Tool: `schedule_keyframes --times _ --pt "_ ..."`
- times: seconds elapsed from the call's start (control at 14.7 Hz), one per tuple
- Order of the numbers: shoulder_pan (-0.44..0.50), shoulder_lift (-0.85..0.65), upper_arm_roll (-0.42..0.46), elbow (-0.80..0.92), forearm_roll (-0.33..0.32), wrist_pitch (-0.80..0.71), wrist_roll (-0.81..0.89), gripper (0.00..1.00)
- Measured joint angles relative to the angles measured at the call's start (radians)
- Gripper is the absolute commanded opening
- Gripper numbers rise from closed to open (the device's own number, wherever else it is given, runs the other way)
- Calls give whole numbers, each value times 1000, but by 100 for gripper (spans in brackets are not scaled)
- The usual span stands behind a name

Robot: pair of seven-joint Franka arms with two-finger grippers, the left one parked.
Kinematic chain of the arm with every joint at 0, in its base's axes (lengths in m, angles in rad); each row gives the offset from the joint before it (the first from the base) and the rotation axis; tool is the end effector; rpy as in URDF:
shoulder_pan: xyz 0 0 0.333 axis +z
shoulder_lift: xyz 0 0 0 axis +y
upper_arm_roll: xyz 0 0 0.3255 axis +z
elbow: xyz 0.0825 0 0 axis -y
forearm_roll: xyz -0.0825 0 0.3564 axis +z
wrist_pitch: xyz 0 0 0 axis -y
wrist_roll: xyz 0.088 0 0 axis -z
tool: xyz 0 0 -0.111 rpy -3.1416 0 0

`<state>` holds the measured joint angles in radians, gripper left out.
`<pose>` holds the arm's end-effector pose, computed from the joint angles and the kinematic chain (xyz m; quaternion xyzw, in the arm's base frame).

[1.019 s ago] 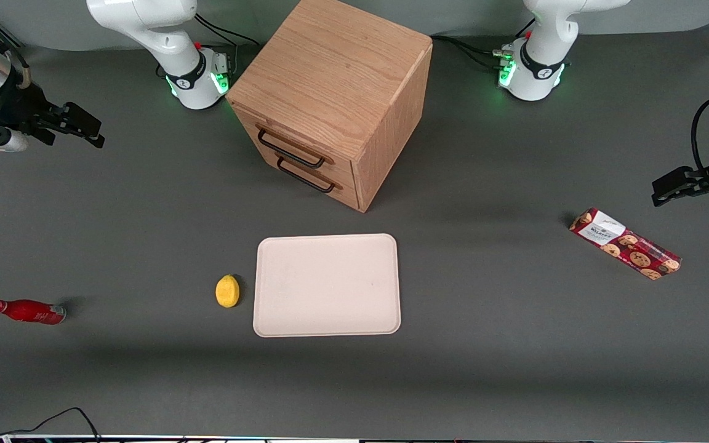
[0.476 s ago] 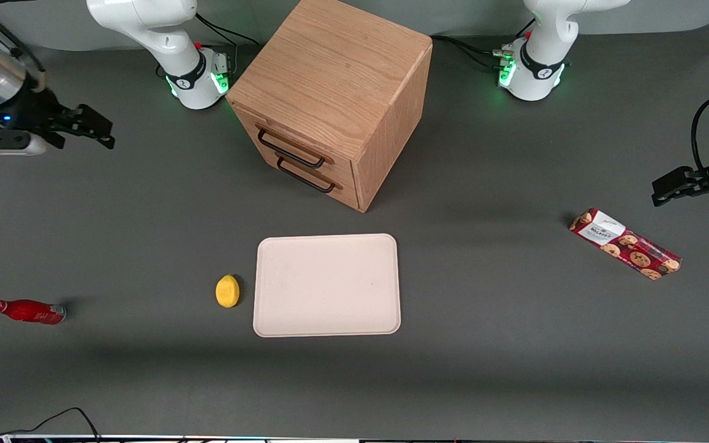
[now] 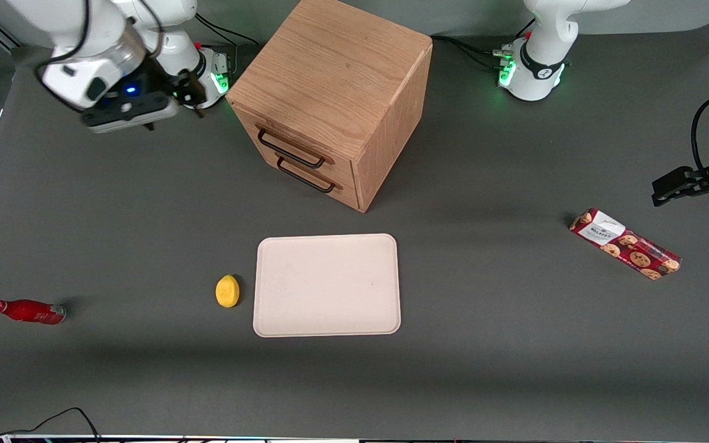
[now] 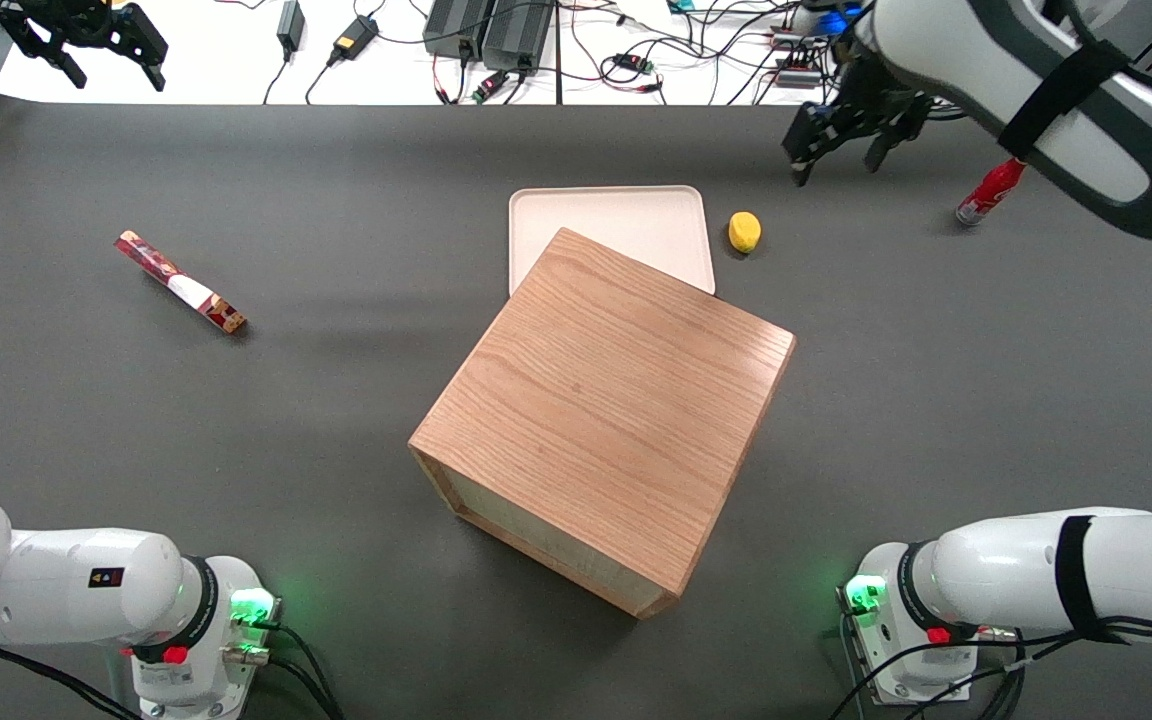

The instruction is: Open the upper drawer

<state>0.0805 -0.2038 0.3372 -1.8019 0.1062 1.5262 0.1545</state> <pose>0.4059 0.2112 0.6183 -0.9909 -0.1267 0.0453 0.0073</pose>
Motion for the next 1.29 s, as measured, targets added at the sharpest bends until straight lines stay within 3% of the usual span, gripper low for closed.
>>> schedule_keyframes --times 0.2,0.54,1.02,1.29 --pt "5 15 33 0 35 -19 -178 100" --pt "2 132 20 1 170 -16 -522 100" --pt "4 302 26 30 195 54 -560 100" --pt "5 376 39 4 195 167 -560 100"
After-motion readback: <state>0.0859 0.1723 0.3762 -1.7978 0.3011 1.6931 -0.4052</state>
